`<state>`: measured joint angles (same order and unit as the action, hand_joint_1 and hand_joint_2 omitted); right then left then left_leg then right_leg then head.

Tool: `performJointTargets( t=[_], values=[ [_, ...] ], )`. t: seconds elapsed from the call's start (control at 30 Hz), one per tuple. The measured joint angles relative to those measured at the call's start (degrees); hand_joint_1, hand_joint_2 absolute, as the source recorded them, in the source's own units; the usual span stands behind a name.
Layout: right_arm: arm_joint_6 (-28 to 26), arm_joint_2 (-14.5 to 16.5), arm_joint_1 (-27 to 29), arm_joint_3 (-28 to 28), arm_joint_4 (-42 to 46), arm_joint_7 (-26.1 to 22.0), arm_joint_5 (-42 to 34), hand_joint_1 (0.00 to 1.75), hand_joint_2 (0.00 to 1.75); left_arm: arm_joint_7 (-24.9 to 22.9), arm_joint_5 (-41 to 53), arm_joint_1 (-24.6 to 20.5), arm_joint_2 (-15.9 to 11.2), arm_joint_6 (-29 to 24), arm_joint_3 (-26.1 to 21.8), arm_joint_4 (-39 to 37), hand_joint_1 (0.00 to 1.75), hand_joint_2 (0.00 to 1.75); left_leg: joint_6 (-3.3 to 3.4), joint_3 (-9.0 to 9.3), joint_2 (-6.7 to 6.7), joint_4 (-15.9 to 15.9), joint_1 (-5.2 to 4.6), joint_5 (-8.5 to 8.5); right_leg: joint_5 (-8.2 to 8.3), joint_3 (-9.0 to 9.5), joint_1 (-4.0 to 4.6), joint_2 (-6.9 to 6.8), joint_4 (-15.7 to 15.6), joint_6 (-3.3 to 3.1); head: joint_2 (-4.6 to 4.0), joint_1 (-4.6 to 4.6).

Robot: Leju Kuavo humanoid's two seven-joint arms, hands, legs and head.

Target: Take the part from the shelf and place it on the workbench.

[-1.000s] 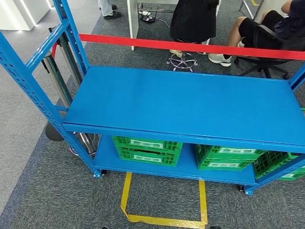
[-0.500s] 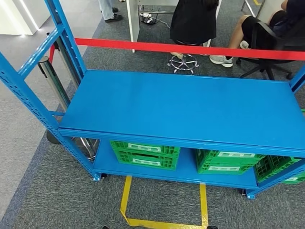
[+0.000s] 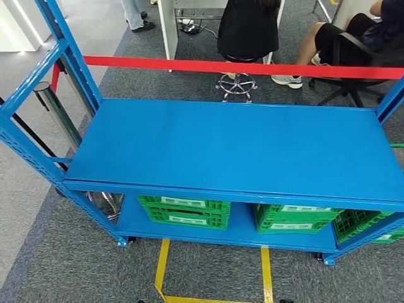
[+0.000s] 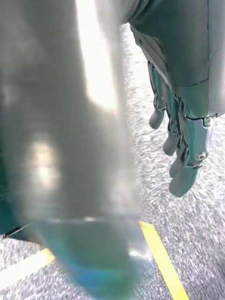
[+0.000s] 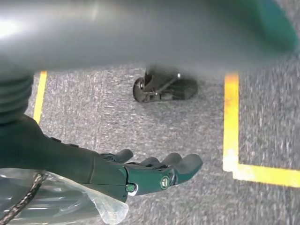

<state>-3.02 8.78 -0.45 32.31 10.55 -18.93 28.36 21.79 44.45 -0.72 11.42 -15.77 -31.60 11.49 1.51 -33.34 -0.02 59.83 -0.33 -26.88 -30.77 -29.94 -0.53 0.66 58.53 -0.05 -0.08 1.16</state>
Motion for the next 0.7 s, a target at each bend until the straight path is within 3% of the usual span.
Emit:
performJointTargets(
  t=[0.1, 0.43, 0.7],
  values=[
    [0.2, -0.5, 0.2, -1.5, 1.0, 1.3, -2.0, 0.00, 0.00, -1.5, -3.0, 1.1, -0.6, 1.2, 1.6, 0.0, 0.00, 0.00, -1.49, 0.19, -0.07, -0.9, 0.09, -0.32, -0.11, -0.08, 0.02, -0.04, 0.0, 0.01, 0.01, 0.01],
    [1.0, -2.7, 2.8, -9.6, 4.1, 6.9, -10.2, 0.00, 0.00, -7.8, -16.0, 3.3, -3.8, 5.7, 9.7, 2.2, 0.00, 0.00, -0.77, 0.62, -0.10, -0.9, -0.01, -0.77, -0.12, 0.08, -0.08, -0.06, -0.9, 0.79, 0.00, 0.03],
    [1.7, -4.5, 4.9, -16.8, 6.5, 11.1, -16.5, 0.00, 0.00, -12.6, -26.0, 5.3, -6.3, 9.1, 16.8, 4.7, 0.00, 0.00, -0.76, 0.71, -0.10, -0.9, -0.01, -0.78, -0.17, 0.20, -0.06, -0.07, -0.9, 0.85, -0.01, 0.04]
  ],
)
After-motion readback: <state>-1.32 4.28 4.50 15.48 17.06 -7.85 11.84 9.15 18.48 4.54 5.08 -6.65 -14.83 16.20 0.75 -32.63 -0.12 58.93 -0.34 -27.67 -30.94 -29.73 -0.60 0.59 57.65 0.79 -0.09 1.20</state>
